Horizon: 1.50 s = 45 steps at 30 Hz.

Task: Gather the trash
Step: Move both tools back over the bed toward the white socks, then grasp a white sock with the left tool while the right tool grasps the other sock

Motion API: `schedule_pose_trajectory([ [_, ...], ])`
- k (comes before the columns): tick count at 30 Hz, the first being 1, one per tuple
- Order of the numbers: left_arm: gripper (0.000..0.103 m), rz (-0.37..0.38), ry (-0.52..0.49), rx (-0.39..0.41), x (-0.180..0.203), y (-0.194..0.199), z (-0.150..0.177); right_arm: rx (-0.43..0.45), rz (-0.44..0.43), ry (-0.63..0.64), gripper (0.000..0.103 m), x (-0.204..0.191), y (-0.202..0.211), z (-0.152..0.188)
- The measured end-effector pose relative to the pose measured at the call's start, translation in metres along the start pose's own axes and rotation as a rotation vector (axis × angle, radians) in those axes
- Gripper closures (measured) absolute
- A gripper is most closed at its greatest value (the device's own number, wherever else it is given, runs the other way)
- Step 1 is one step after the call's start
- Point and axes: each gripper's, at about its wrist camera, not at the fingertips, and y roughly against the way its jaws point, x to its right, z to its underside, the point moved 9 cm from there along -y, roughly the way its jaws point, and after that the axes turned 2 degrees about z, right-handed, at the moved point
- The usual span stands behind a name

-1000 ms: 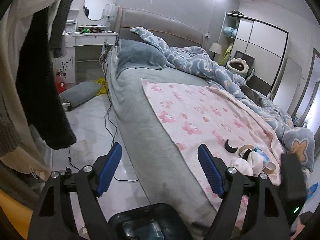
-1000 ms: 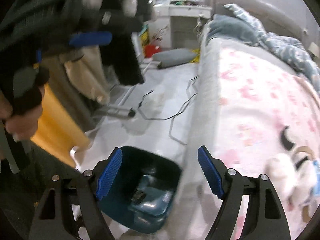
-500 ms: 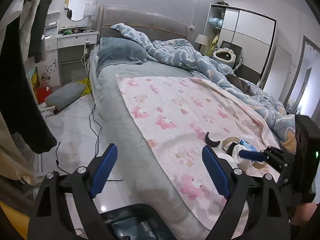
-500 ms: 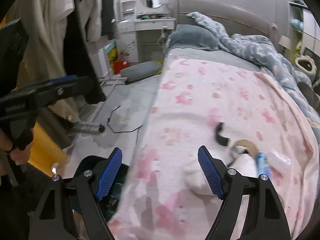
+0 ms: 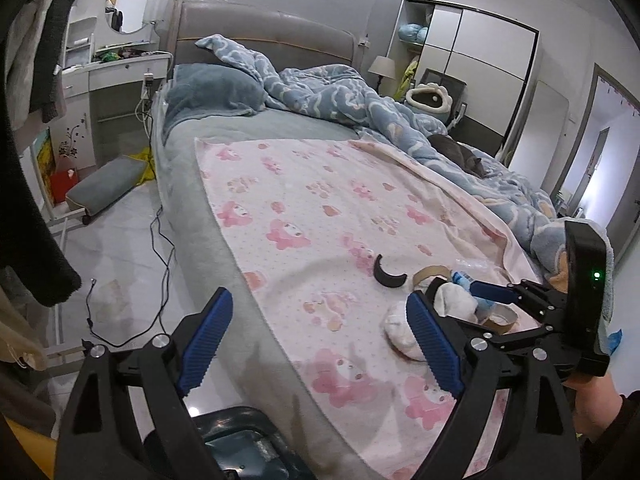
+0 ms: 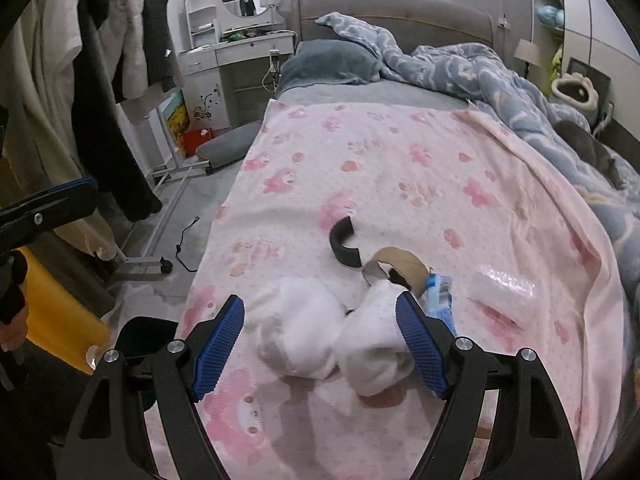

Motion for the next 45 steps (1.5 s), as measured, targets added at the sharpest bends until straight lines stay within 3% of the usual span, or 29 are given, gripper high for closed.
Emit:
schedule_pose_trajectory([
  [13,0.012,0.055,-0.025,-0.068,0.028,-0.037,0.017,-0.064,0.035,-0.045,0.026,0.030,-0.019,0.013],
  [16,0.012,0.075,-0.034,-0.085,0.037,-0.044,0.021,-0.073,0.043,-0.023,0.037,0.031,-0.022,0.014],
  [18,0.012,0.083,-0.045,-0.097,0.043,-0.049,0.024,-0.076,0.042,-0.007,0.051,0.030,-0.023,0.014],
  [21,0.012,0.094,-0.060,-0.114,0.052,-0.057,0.029,-0.074,0.043,-0.005,0.058,0.032,-0.021,0.014],
  [34,0.012,0.101,-0.054,-0.179,0.069,-0.092,0.048,0.040,-0.050,-0.141,0.063,0.053,0.019,-0.004],
  [42,0.012,0.105,-0.050,-0.214,0.078,-0.112,0.063,0.029,-0.071,-0.139,0.064,0.056,0.023,0.001],
  [45,0.018,0.119,-0.037,-0.221,0.082,-0.118,0.067,0.035,-0.072,-0.145,0.064,0.058,0.026,0.003],
])
